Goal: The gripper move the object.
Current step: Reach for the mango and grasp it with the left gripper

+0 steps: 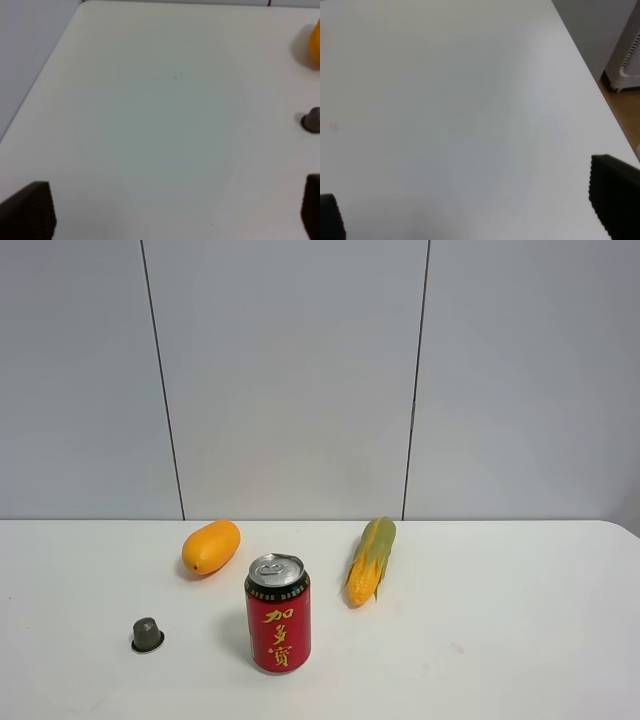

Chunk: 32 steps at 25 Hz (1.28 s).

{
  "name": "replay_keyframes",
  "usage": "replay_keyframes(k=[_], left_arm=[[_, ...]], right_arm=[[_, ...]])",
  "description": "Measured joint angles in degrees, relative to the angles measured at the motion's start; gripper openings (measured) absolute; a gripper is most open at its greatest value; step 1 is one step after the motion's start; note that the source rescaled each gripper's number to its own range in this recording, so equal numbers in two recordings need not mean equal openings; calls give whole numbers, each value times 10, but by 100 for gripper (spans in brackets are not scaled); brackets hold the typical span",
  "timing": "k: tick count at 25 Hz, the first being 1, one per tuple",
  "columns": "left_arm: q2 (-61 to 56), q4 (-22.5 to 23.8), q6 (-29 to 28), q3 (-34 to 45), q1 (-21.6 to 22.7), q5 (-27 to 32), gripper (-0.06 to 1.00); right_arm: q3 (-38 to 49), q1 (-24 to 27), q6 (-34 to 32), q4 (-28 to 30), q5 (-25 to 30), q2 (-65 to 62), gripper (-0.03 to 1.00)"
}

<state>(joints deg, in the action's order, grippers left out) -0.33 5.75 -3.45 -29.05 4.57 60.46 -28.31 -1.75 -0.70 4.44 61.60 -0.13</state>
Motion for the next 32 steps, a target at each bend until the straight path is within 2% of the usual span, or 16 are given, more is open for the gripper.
replay_keyframes(k=[32], left_arm=[[13, -1, 15, -3, 0, -1, 100]], right_arm=[[0, 0, 0, 0, 0, 0, 100]])
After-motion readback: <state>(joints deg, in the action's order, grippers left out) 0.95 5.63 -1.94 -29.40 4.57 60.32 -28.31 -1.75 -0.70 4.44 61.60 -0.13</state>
